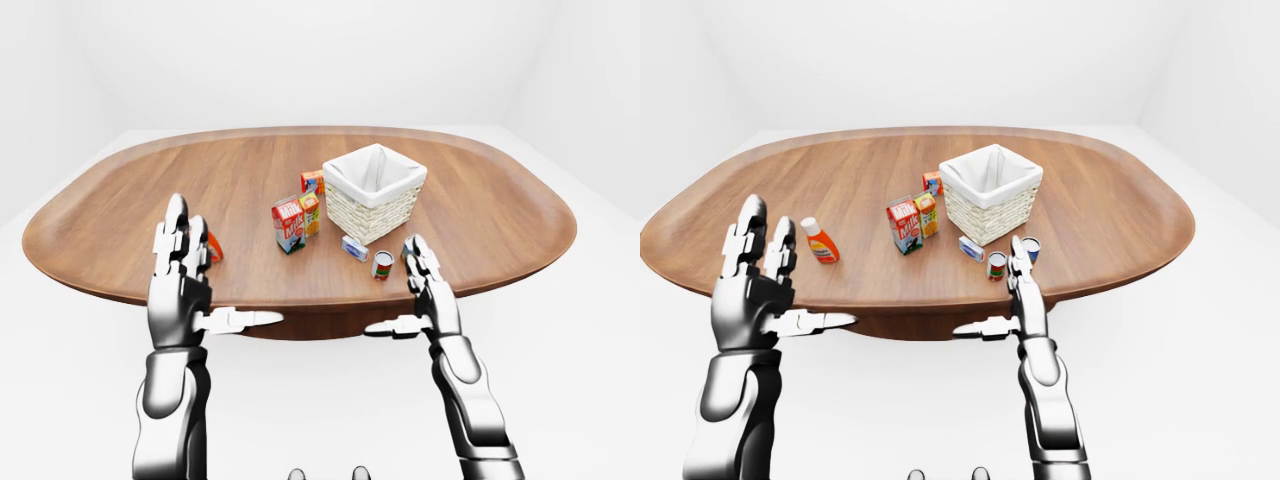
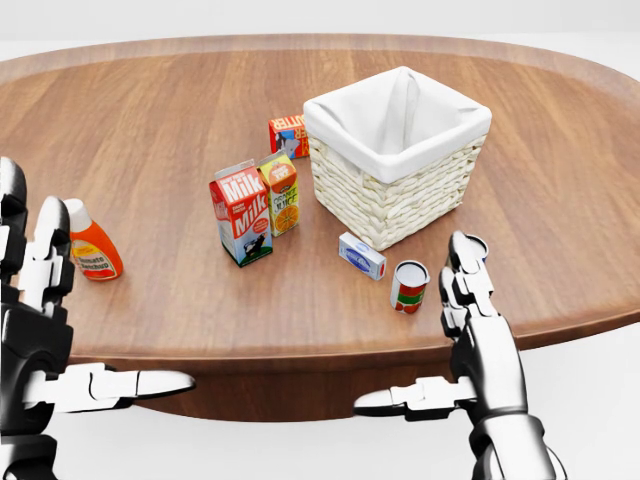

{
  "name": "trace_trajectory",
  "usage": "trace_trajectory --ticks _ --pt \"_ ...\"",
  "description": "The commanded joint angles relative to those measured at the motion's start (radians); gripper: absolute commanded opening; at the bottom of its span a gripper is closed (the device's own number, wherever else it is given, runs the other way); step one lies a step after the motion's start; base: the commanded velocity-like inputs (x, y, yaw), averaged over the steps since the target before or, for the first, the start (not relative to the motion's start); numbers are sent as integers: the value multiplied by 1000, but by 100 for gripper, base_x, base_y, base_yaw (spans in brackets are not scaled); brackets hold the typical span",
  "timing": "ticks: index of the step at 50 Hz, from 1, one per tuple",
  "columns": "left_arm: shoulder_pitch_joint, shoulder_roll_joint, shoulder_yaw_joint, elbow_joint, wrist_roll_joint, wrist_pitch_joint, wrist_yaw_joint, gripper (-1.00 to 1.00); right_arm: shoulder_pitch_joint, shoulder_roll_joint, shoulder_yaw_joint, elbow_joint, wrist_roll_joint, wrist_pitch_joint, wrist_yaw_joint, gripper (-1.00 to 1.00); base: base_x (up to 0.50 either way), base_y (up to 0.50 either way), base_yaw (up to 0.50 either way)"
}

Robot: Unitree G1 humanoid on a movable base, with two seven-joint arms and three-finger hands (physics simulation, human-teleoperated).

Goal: Pick up the orange juice, and put it in the basket.

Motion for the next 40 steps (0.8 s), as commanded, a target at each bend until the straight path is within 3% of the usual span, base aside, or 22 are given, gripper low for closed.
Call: trace_trajectory --ticks 1,4,8,11,12,21,40 --pt "14 -7 41 -78 -33 0 12 100 9 1 7 -102 0 24 3 100 0 0 0" --pt "-7 -12 80 -88 -95 0 38 100 11 2 11 -101 -1 24 8 100 0 0 0" --pt "-8 -2 84 -84 -111 0 49 100 11 4 13 -109 -2 24 8 100 0 0 0" --pt "19 2 77 -116 -96 0 30 100 32 7 35 -181 -9 24 19 100 0 0 0" --pt "41 18 69 -137 -95 0 -9 100 42 12 42 -232 -7 24 18 100 0 0 0" --pt "45 -8 75 -116 -84 0 -2 100 122 22 105 -528 20 24 -8 100 0 0 0" --pt "42 -8 82 -118 -112 0 26 100 161 4 149 -622 6 24 -19 100 0 0 0"
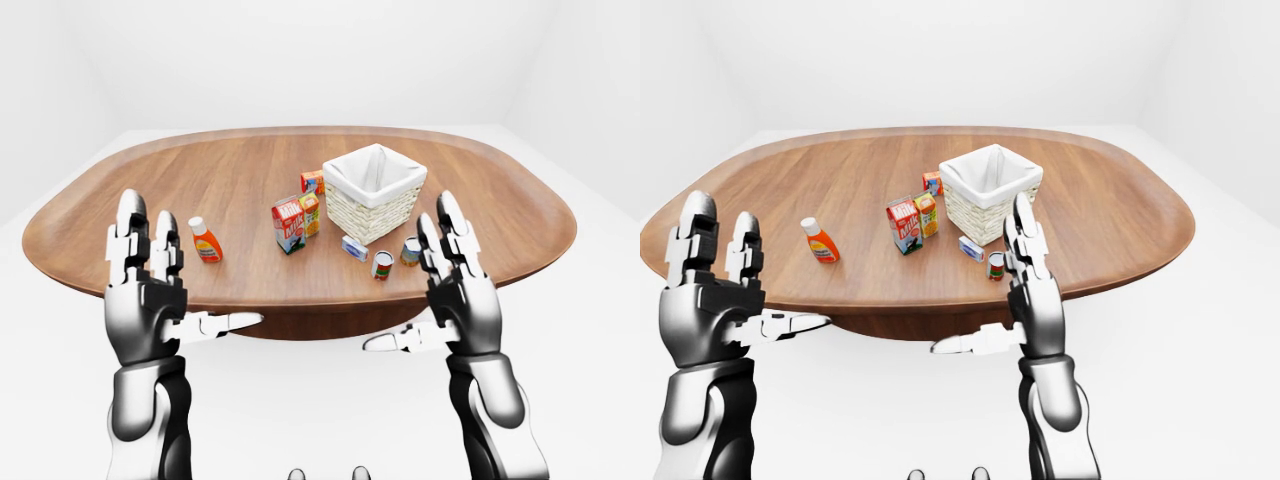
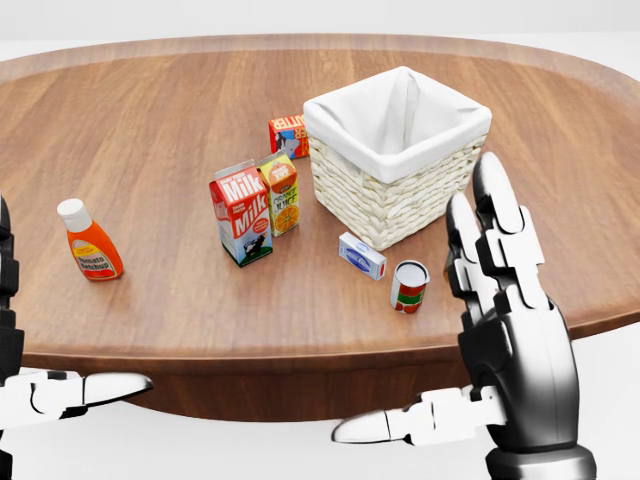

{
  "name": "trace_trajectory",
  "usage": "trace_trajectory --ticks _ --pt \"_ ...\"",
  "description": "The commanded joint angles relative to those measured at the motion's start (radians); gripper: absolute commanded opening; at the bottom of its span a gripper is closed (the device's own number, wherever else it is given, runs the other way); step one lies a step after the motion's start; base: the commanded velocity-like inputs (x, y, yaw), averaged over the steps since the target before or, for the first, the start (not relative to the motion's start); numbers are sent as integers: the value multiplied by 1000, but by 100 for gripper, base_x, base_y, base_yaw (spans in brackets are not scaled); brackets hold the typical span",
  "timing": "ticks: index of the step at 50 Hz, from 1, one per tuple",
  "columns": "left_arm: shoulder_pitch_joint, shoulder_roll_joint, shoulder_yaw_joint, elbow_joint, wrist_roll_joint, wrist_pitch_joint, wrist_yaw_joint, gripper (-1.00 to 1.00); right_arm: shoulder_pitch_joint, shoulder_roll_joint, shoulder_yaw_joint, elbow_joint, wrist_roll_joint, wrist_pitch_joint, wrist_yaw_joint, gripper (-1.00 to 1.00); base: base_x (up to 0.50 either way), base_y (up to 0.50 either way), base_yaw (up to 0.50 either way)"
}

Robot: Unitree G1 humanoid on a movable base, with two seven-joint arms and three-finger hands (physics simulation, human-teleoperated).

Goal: Pick up the orange juice, and put it in the basket.

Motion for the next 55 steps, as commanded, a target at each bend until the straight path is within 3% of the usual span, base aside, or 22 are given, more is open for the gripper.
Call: trace_trajectory --ticks 1,22,55 --pt "4 0 1 -6 -7 0 9 100 26 -4 28 -95 0 0 -7 100 0 0 0" --pt "4 0 0 -3 -6 0 8 100 11 -4 29 -196 9 0 -24 100 3 0 0" --pt "5 -1 -1 0 -7 0 8 100 9 -9 52 -187 -18 0 -17 100 49 0 0"
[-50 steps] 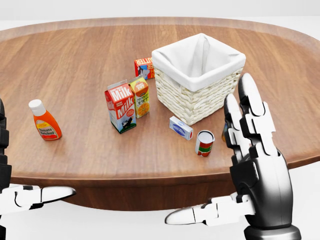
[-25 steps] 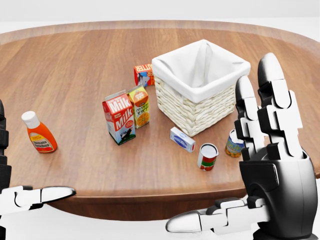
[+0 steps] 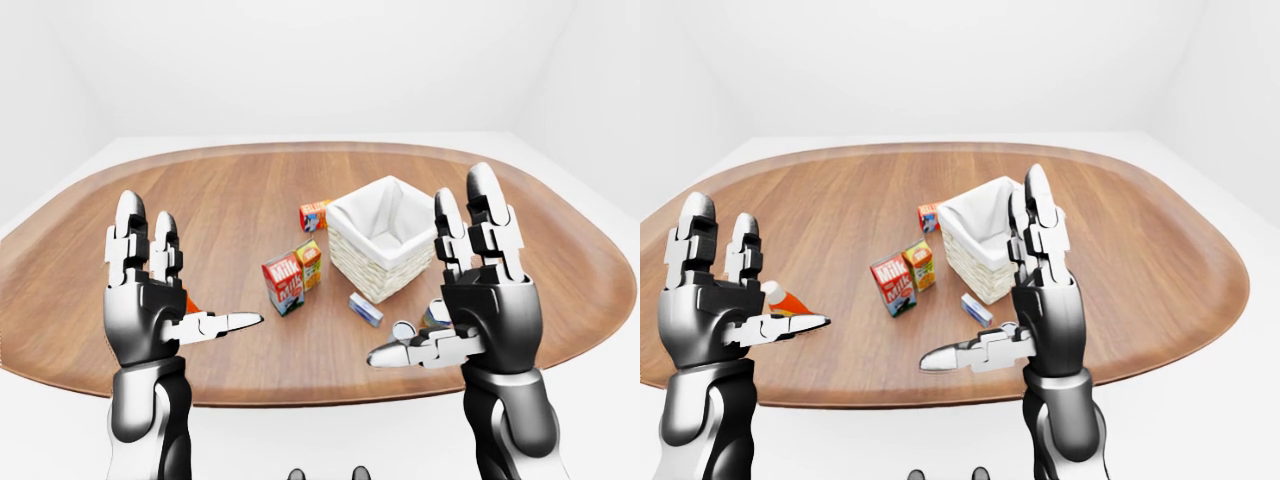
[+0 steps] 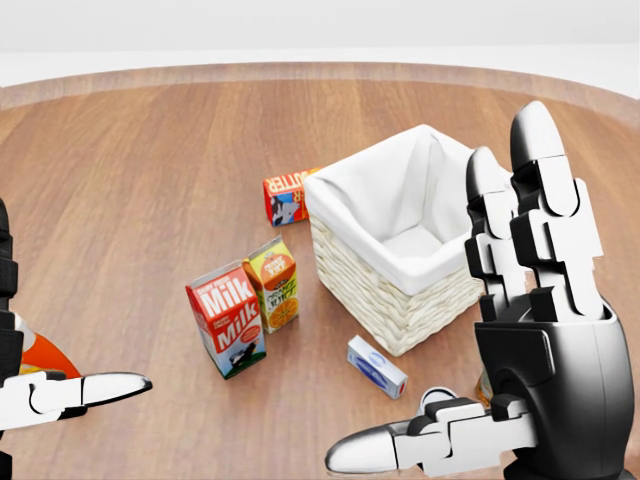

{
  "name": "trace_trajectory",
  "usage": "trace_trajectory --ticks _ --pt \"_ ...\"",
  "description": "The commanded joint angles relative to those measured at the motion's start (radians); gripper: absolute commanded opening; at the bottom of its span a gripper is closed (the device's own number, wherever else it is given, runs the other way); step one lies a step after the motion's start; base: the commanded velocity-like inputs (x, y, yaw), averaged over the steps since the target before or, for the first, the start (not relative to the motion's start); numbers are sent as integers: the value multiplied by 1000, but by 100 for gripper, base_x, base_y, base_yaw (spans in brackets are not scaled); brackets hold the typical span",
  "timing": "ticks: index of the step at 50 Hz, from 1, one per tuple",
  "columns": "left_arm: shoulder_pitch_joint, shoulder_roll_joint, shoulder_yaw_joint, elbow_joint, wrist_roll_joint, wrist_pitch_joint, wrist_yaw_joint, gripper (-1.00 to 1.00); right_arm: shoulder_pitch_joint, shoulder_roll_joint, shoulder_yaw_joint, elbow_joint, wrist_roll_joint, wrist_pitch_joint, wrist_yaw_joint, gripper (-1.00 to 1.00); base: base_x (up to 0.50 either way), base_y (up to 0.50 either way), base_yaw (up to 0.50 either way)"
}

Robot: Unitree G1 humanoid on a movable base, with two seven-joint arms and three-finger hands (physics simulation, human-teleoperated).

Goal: Pick up the orange juice, and put it in the basket.

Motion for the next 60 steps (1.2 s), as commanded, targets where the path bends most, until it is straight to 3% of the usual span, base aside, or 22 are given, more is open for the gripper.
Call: trace_trajectory --ticks 1,47,60 --pt "1 0 0 1 0 0 0 100 -2 0 8 7 -9 0 0 100 50 0 0" --pt "1 0 0 1 0 0 0 100 -2 0 7 14 -13 0 -6 100 48 0 0" --pt "1 0 0 1 0 0 0 100 -100 4 16 48 -244 0 -23 100 0 0 0"
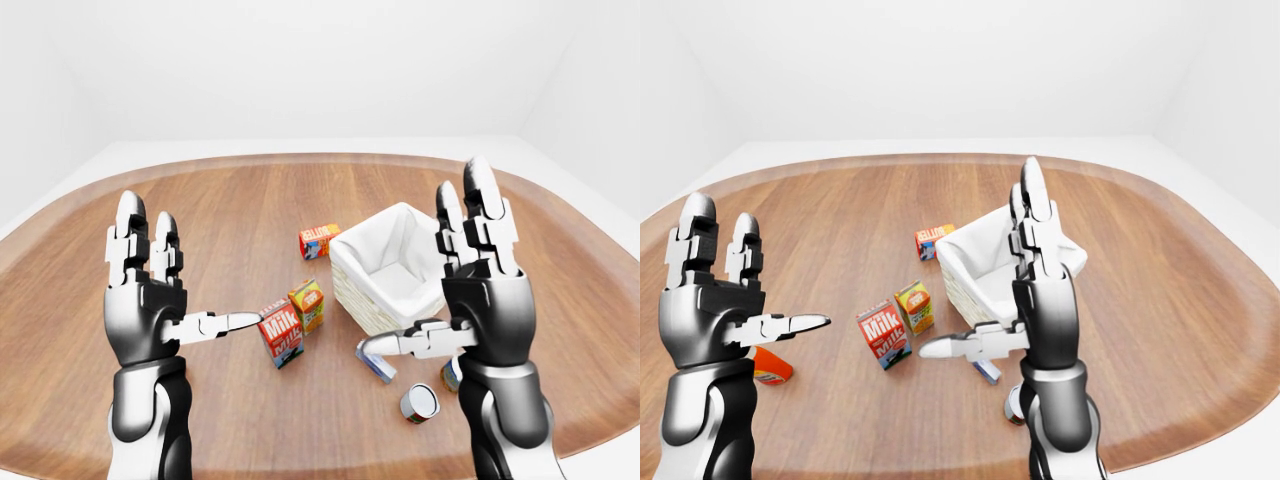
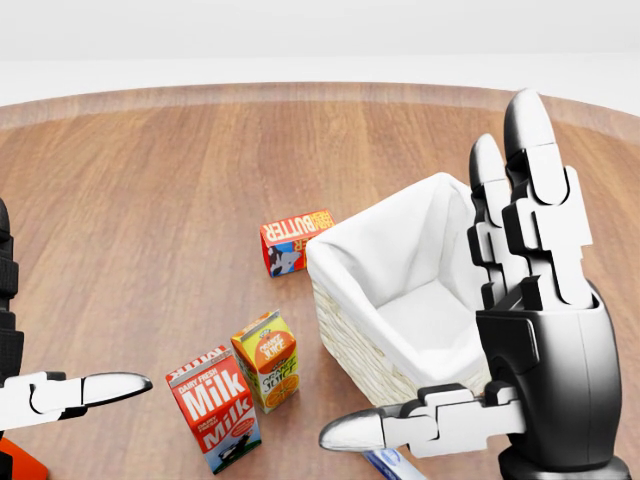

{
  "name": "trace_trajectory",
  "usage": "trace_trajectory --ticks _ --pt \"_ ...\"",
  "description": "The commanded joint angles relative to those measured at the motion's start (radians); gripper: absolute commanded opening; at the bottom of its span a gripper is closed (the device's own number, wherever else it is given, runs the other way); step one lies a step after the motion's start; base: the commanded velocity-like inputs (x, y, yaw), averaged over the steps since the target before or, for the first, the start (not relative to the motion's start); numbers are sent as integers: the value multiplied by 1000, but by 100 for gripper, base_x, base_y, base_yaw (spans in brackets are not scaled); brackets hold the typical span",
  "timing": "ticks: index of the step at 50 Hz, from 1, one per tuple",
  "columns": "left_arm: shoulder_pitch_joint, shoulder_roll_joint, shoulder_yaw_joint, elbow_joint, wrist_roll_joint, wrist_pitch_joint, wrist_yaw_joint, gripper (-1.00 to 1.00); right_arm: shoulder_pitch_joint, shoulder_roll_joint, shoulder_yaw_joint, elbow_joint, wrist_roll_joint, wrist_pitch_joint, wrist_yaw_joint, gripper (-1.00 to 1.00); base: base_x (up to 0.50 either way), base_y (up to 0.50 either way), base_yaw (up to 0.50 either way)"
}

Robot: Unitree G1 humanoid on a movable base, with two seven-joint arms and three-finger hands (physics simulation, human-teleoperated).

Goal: Pick up the orange juice, and put it in the basket.

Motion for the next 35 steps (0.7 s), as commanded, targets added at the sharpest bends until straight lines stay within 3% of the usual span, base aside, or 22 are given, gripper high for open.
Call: trace_trajectory --ticks 1,7,8,9,11,16,20,26,31,35 --pt "0 0 0 0 0 0 0 100 -70 7 4 39 -160 0 -8 100 0 0 0" --pt "0 0 0 0 0 0 0 100 -118 7 0 96 -292 0 8 100 0 0 0" --pt "0 0 0 0 0 0 -1 100 -142 -6 1 121 -324 -51 23 100 0 0 0" --pt "0 0 0 0 0 0 0 100 -155 -6 -7 136 -343 -81 35 100 0 0 0" --pt "0 0 0 0 0 0 0 100 -168 22 -16 126 -364 0 82 100 0 0 0" --pt "0 0 0 0 0 0 0 100 -173 18 19 136 -439 -7 139 100 0 0 0" --pt "0 0 0 0 0 0 0 100 -215 16 17 179 -508 -51 160 100 0 0 0" --pt "0 0 0 0 0 0 0 100 -291 24 -14 240 -569 -79 193 100 0 0 0" --pt "0 0 0 0 0 0 0 100 -337 17 -31 293 -622 -126 208 100 0 0 0" --pt "0 0 0 0 0 0 0 100 -416 14 -46 337 -654 -132 244 100 0 0 0"
